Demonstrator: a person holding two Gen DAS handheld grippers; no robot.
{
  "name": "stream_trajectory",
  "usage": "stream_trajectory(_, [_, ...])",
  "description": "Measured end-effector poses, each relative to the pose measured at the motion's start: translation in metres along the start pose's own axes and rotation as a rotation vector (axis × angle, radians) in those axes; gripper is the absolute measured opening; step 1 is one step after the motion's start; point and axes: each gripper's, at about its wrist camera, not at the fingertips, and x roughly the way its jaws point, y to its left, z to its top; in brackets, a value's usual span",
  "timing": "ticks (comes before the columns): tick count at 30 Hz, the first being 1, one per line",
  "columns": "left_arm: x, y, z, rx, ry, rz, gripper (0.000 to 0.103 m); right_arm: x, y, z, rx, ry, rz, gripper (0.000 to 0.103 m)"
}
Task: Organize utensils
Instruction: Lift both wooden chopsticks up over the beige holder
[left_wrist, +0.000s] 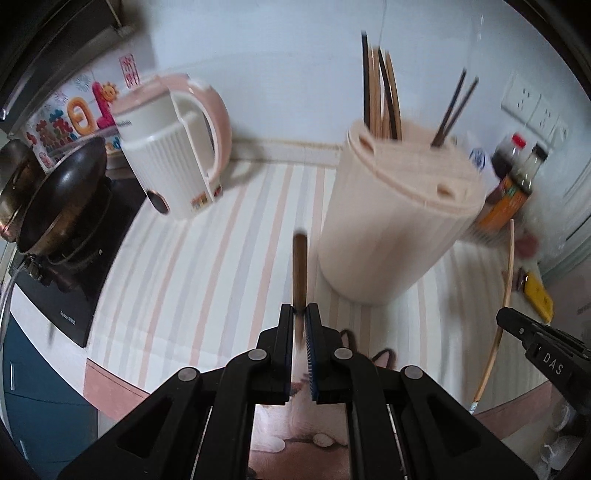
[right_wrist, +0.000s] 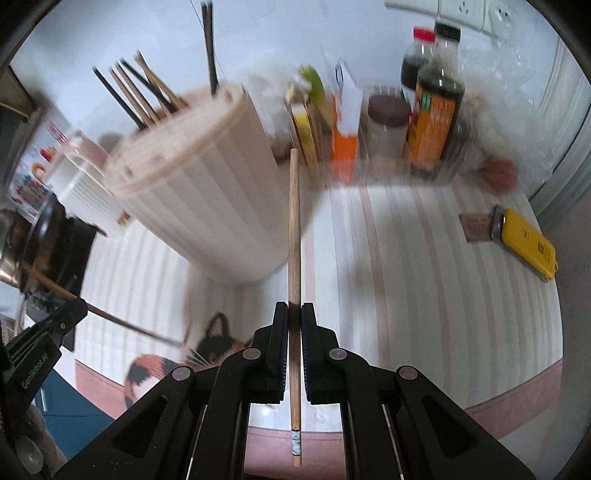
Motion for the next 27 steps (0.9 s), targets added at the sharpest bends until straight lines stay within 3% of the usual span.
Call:
stream_trajectory(14, [-0.080, 0.025, 0.067, -0.058, -0.192, -0.019, 0.004, -0.067, 0.020, 0.063, 0.011, -0.163, 0.131, 0.007])
stream_trajectory(27, [-0.142, 0.001, 0.126, -0.049, -0.307, -0.135, 0.004, -0.109, 0.044, 0.150, 0.027, -0.308, 0.200, 0.007])
